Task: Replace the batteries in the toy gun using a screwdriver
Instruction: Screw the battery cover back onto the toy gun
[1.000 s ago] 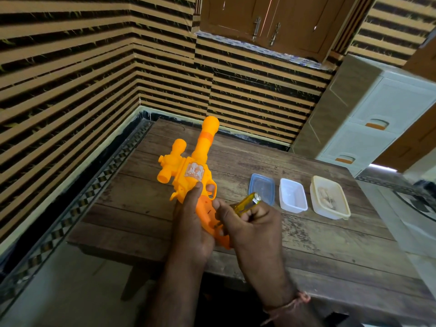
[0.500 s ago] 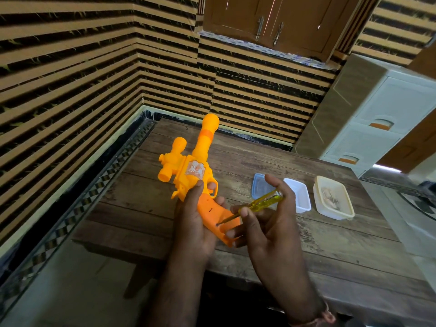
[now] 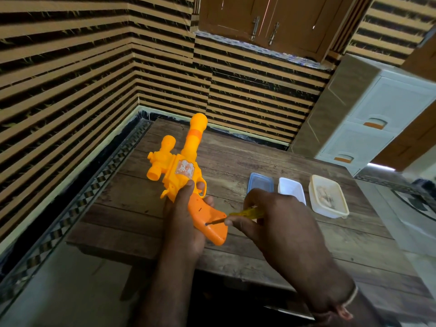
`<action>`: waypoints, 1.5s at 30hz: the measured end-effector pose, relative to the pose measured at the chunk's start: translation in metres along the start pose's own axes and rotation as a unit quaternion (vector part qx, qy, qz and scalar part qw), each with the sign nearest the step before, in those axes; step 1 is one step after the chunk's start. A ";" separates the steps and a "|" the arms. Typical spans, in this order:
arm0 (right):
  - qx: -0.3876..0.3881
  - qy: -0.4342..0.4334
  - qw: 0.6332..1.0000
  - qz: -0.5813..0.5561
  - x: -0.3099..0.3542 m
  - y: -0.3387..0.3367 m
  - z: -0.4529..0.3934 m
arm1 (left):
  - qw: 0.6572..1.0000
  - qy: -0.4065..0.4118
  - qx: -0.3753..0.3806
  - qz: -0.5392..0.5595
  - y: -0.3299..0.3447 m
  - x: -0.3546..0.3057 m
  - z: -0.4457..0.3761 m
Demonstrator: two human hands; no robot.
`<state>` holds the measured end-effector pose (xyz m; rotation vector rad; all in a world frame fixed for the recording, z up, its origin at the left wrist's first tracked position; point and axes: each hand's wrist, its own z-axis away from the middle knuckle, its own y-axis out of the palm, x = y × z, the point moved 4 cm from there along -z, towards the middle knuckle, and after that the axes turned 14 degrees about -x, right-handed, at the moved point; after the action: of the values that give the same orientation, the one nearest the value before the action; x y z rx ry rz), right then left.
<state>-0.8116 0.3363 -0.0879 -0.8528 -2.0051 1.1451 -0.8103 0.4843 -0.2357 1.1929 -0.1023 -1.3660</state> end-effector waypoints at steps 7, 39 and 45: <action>0.079 -0.018 0.991 -0.107 0.003 -0.007 0.004 | 1.000 0.017 -0.015 -0.014 0.001 0.000 -0.001; 0.055 -0.050 0.997 0.008 0.009 -0.009 0.001 | 0.998 0.038 -0.018 -0.035 0.004 -0.003 0.004; 0.098 -0.057 0.993 -0.030 0.014 -0.009 0.007 | 0.998 0.045 -0.033 -0.042 0.002 -0.004 0.003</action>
<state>-0.8269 0.3406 -0.0799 -0.6365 -1.9555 1.3576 -0.8121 0.4848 -0.2310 1.2130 0.0571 -1.3760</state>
